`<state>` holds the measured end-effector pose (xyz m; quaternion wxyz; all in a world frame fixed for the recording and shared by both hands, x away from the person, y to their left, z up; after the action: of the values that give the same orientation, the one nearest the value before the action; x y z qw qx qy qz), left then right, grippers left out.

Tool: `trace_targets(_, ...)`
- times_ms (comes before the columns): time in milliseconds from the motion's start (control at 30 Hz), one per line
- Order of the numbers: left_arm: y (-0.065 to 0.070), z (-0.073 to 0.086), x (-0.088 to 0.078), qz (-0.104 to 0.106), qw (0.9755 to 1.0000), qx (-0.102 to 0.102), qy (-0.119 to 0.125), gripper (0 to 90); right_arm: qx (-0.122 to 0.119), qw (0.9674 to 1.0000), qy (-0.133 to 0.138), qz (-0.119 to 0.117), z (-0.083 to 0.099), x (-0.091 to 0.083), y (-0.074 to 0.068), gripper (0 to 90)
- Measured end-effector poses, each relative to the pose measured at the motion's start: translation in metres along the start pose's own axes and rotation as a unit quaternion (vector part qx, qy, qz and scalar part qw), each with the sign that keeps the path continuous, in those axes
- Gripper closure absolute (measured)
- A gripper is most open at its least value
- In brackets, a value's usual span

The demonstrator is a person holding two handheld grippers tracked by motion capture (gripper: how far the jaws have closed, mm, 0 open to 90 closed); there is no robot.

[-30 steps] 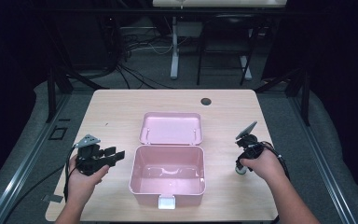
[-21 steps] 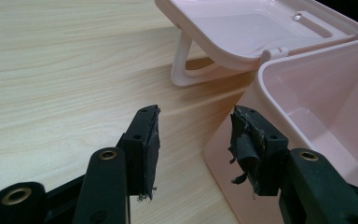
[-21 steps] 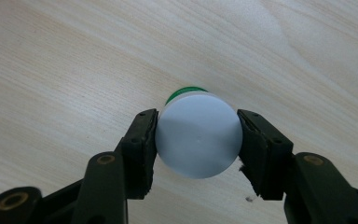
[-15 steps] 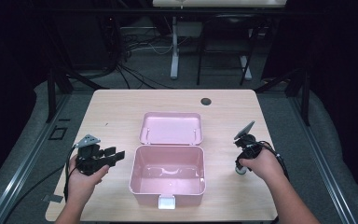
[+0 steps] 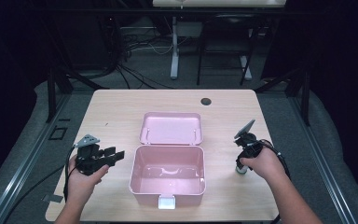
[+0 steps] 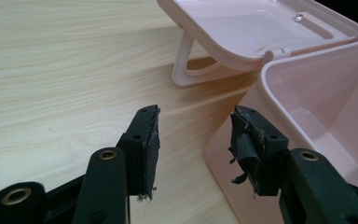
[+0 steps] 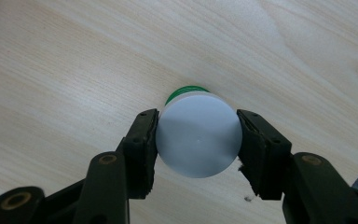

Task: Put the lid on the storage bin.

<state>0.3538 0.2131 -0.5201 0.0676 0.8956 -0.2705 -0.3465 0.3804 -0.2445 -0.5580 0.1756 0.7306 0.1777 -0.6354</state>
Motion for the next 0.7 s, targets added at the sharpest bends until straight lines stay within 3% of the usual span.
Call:
trace_targets(167, -0.001, 0.000, 0.000, 0.000, 1.0000, -0.002, 0.002, 52.0, -0.007, 0.9999, -0.008, 0.004, 0.000, -0.007, -0.003, 50.4)
trace_targets(333, -0.002, 0.000, 0.000, 0.000, 1.0000, -0.005, 0.001, 52.0, -0.018, 0.9998, 0.001, 0.006, -0.003, -0.016, -0.009, 50.5)
trace_targets(700, -0.001, 0.000, -0.001, 0.002, 1.0000, -0.003, 0.002, 52.0, -0.061, 0.9980, 0.006, 0.014, -0.012, -0.044, -0.026, 50.5)
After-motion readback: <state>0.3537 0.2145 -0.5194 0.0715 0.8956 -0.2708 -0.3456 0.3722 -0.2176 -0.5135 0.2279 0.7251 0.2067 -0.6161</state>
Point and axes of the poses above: each handheld gripper's, and its own axes: x roughly forward along the jaws, z roughly out of its underside, y roughly to its right, the point moved 6 cm from there along x, roughly forward along the jaws, and after that the axes turned 5 degrees about -x, right-handed, at the moved point
